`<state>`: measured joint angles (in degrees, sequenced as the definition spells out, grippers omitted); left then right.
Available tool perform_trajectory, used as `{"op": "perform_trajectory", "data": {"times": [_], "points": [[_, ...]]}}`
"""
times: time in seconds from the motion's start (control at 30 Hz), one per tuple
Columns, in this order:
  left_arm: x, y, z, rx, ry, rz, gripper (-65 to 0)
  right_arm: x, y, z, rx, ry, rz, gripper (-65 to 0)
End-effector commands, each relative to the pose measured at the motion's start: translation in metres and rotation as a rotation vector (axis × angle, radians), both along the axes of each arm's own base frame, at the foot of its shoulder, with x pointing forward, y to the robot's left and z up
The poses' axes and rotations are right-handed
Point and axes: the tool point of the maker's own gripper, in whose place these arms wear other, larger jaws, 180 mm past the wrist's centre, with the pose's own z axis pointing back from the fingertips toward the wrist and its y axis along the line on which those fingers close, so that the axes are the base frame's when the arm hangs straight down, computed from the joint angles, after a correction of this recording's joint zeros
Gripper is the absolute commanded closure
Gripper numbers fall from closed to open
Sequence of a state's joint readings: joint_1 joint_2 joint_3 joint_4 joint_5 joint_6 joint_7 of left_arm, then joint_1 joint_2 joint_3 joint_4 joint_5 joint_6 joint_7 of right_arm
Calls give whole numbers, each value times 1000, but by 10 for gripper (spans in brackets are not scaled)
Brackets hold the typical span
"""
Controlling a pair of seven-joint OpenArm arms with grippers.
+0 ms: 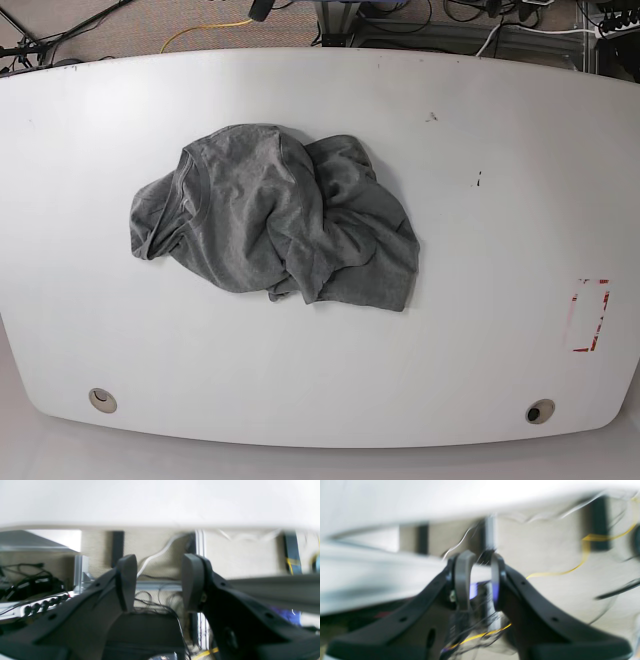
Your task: Fold the T-shirt properly
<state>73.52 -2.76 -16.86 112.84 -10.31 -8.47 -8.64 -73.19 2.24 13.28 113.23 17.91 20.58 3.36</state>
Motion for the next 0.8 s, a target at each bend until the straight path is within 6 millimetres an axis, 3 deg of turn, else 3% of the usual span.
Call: {"op": "perform_trajectory", "data": {"times": [0.0, 0.1, 0.3, 0.47, 0.63, 0.77], "points": [[-1, 1, 7, -5, -12, 3, -262, 12, -4, 10, -9, -50, 3, -136], [8, 2, 8, -2, -36, -11, -276, 28, -14, 13, -36, -97, -5, -136], [26, 3, 9, 1, -87, -15, -458, 73, -27, 18, -72, -213, -9, -144], [45, 3, 11, 2, -140, -15, -444, 107, -30, 11, -90, -212, 14, -163], [59, 3, 14, 3, -182, -17, -446, 136, -23, -1, -86, -152, 63, -290], [73, 3, 18, 4, -223, -14, -446, 152, -7, 1, -17, -155, 120, -354]]}}
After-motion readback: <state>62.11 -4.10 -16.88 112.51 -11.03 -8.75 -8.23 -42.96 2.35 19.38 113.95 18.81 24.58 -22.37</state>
